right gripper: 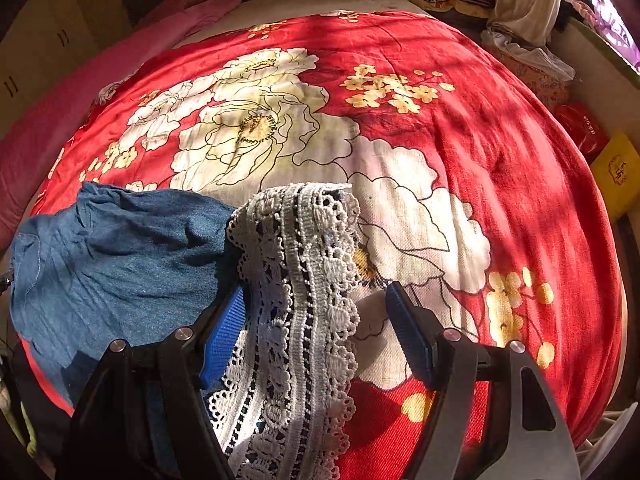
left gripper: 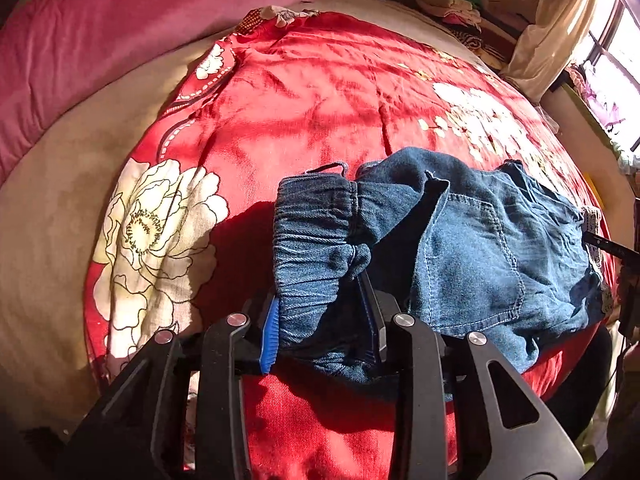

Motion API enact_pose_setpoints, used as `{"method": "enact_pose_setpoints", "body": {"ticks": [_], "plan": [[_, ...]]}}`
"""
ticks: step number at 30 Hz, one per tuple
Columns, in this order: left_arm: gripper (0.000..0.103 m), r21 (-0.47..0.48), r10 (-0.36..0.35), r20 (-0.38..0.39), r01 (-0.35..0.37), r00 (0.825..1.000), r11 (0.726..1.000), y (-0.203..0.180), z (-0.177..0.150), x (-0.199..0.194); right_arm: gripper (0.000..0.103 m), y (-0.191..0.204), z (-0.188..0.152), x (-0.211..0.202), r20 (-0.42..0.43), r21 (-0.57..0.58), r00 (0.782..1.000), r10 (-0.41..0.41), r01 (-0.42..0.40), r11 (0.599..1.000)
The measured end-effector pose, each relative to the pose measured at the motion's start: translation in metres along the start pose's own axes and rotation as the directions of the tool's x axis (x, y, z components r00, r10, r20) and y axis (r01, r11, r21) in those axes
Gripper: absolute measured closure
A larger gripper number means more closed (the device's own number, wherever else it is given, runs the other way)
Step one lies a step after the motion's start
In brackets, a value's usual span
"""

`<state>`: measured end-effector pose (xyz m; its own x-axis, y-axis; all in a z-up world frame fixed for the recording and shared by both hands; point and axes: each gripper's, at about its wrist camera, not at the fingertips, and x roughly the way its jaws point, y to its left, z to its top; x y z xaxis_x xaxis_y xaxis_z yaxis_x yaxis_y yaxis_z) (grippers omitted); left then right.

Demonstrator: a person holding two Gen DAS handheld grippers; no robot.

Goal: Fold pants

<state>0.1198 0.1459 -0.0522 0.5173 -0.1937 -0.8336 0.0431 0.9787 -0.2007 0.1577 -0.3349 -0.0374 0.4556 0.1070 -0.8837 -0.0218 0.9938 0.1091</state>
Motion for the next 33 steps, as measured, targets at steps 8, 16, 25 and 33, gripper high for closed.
{"method": "enact_pose_setpoints", "body": {"ticks": [8,16,25,33], "plan": [[0.03,-0.014,0.003,0.131,-0.001,0.991,1.0,-0.014,-0.007,-0.059,0.034,0.043,-0.033,-0.085,0.125,-0.193,0.98,0.158,-0.132,0.972],[0.03,0.126,-0.187,0.104,0.174,0.977,0.977,-0.102,-0.03,-0.059,0.052,0.1,-0.083,-0.066,-0.043,-0.333,0.963,0.265,-0.264,0.905],[0.046,0.156,-0.133,-0.074,0.144,0.988,0.977,-0.116,-0.055,0.013,0.094,0.046,-0.105,-0.035,-0.134,-0.2,0.973,0.188,-0.213,0.957],[0.046,0.123,-0.163,-0.095,0.174,0.982,0.977,-0.101,-0.051,0.022,0.096,0.047,-0.111,-0.03,-0.116,-0.221,0.981,0.152,-0.175,0.959]]}}
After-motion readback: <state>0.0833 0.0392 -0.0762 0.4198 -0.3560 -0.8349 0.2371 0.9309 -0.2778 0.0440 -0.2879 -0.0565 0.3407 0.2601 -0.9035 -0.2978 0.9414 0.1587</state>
